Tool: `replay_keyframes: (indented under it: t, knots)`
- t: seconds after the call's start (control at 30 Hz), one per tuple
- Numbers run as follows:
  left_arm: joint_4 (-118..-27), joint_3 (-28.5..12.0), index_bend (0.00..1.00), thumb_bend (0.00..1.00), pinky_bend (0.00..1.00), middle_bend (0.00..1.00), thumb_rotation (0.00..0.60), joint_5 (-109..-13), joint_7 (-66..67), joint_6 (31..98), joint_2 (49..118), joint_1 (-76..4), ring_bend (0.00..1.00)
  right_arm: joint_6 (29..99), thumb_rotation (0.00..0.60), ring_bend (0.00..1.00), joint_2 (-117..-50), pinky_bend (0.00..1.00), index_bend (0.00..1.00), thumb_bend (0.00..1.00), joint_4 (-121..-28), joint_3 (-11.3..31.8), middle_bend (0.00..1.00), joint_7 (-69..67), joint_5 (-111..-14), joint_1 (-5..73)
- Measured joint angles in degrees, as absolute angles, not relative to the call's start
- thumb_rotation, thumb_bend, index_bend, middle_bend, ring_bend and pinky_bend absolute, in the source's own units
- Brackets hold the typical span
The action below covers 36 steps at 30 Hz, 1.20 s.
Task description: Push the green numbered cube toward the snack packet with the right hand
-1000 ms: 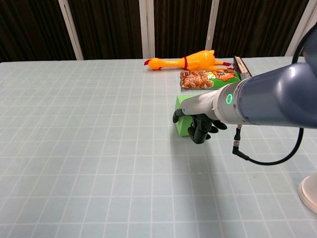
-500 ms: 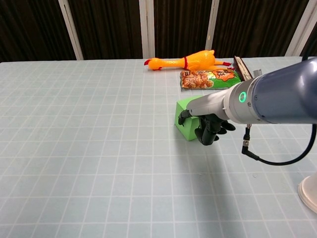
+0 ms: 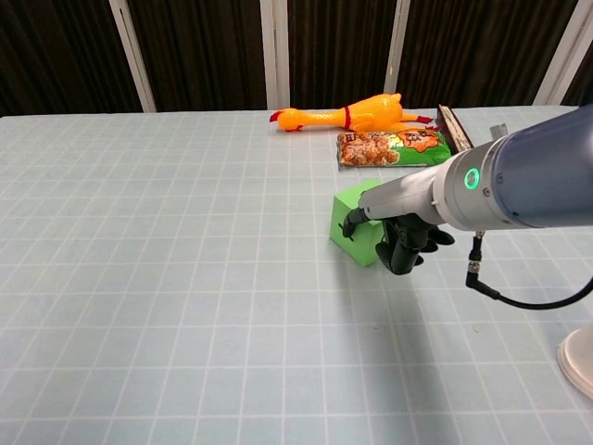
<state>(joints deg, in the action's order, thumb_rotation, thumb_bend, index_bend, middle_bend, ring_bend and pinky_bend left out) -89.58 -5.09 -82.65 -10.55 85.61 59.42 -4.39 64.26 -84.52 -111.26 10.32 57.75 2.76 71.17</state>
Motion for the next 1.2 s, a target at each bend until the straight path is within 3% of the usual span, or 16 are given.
replay_keyframes:
  t: [0.5, 1.2]
  knots:
    - [-89.9, -5.2, 0.00, 0.27, 0.14, 0.00, 0.600, -82.5, -10.5, 85.9, 59.4, -4.2, 0.00, 65.0, 0.600, 0.81, -81.2, 0.80, 0.12, 0.79, -116.9, 8.2, 0.83, 55.7, 0.3, 70.6]
    - [-90.2, -5.1, 0.00, 0.27, 0.14, 0.00, 0.600, -82.5, -9.3, 86.0, 59.7, -4.1, 0.00, 63.4, 0.600, 0.81, -76.8, 0.80, 0.12, 0.79, -116.7, 5.2, 0.83, 52.5, -0.7, 68.8]
